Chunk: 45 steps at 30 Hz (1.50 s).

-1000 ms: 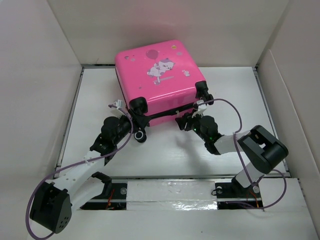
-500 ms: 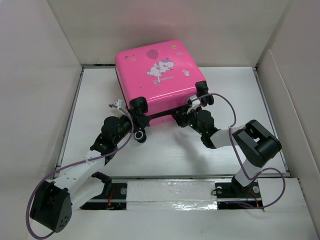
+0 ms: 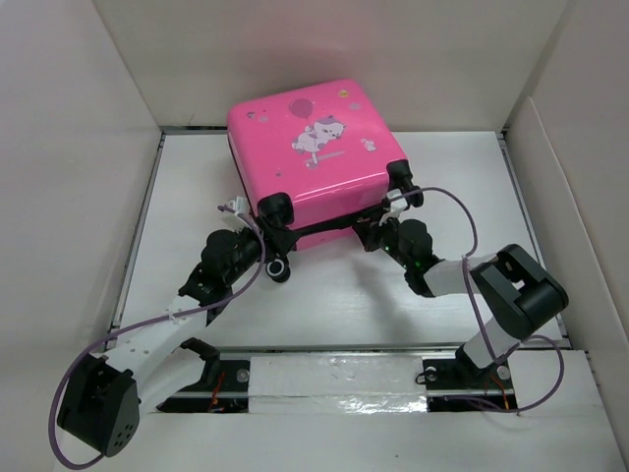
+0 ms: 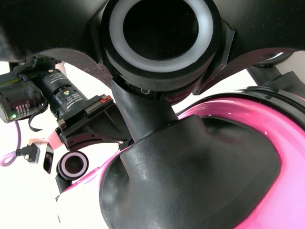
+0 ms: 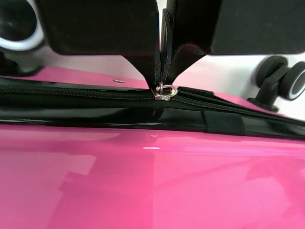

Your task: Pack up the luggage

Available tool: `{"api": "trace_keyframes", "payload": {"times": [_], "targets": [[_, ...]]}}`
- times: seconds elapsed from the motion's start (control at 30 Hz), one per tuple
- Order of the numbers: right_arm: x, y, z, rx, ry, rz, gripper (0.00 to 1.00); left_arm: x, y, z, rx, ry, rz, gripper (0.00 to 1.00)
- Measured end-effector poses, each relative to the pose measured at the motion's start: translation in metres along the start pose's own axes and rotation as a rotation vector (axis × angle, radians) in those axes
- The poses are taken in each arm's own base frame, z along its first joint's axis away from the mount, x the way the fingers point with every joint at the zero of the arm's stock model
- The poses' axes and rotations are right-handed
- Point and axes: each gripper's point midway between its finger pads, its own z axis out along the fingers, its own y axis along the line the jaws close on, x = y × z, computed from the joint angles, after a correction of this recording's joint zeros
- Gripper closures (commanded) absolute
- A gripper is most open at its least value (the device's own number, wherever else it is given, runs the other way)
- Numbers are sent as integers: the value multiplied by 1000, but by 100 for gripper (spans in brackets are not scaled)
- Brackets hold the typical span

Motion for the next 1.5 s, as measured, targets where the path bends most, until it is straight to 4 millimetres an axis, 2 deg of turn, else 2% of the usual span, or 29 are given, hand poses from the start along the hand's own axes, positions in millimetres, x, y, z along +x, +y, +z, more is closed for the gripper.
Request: {"api": "trace_keyframes", "payload": {"times": [0.27,0.47,0.57,0.63,0.7,0.9,0.97,1.0,1.1,1.23,1.5], "targets": [[-8,-28,-26,104,6,11,100,5,-6,-2,23,20,19,100],[-12,-45,-37,184,17,12,100,4,-6,-5,22,16,27,100],[-10,-41,-39,188,32,9,100,4,-6,-5,22,17,27,100],[-8,-27,-35,172,41,0,100,4,-6,-5,21,18,19,100],[-3,2,-24,125,56,-12,100,4,-6,-2,25,22,6,100],[31,138,14,-166,122,-12,100,16,-14,7,77,84,-63,100],[40,174,22,-242,136,-4,100,16,-19,6,95,91,-74,100],[42,185,25,-260,129,4,100,14,-18,6,91,88,-84,100],[40,200,39,-298,92,55,100,2,-18,6,89,56,-121,100],[37,226,54,-389,18,197,100,2,-25,4,110,70,-145,100],[32,239,64,-418,-66,359,100,-7,-23,5,99,35,-159,100]]}}
